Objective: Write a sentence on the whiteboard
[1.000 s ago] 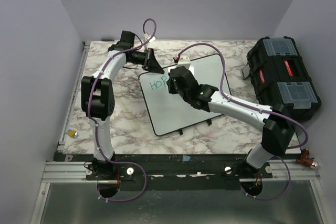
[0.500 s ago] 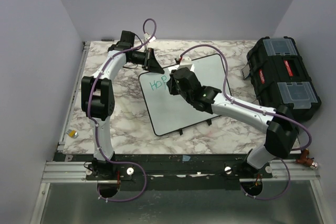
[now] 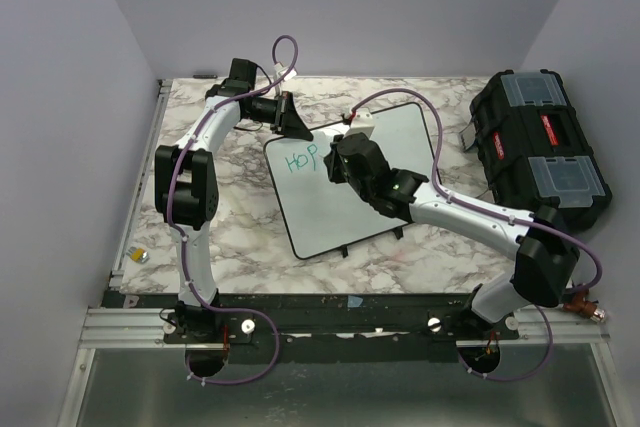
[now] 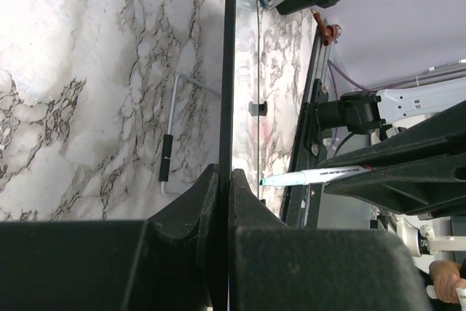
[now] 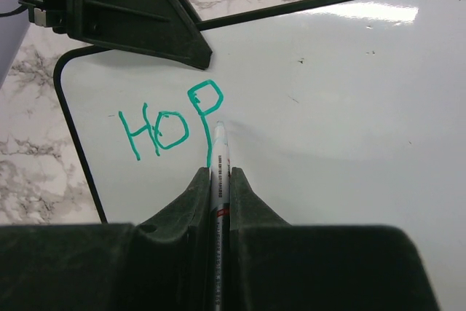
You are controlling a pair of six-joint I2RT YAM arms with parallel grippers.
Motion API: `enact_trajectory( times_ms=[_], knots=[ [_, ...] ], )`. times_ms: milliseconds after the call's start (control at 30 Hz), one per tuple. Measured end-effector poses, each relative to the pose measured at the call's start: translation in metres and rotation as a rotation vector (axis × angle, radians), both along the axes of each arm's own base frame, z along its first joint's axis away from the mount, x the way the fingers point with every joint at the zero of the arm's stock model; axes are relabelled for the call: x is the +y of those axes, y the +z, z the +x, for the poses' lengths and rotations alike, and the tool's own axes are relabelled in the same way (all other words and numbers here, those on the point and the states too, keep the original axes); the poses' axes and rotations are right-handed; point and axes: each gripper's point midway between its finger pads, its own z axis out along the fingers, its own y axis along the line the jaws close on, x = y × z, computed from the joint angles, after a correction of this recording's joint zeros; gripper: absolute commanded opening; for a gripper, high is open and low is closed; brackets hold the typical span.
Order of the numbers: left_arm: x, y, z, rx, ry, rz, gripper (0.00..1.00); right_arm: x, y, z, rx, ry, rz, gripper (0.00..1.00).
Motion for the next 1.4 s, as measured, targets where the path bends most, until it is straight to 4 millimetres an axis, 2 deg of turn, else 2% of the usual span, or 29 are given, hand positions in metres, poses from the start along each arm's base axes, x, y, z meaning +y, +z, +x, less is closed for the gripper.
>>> enact_trajectory(
  times_ms=[233, 533, 1400],
  knots=[
    [0.0, 0.0, 0.0, 0.001, 0.0, 0.0, 0.0, -0.002, 0.0, 0.002, -0.005, -0.016, -0.005, 0.01],
    [0.0, 0.0, 0.0, 0.0, 0.001, 0.001, 0.0, -0.002, -0.013, 0.005, 0.007, -0.03, -0.032, 0.01],
    [0.0, -0.001, 0.0, 0.0, 0.002, 0.003, 0.0, -0.014, -0.012, 0.012, -0.01, -0.102, -0.064, 0.01]
  ],
)
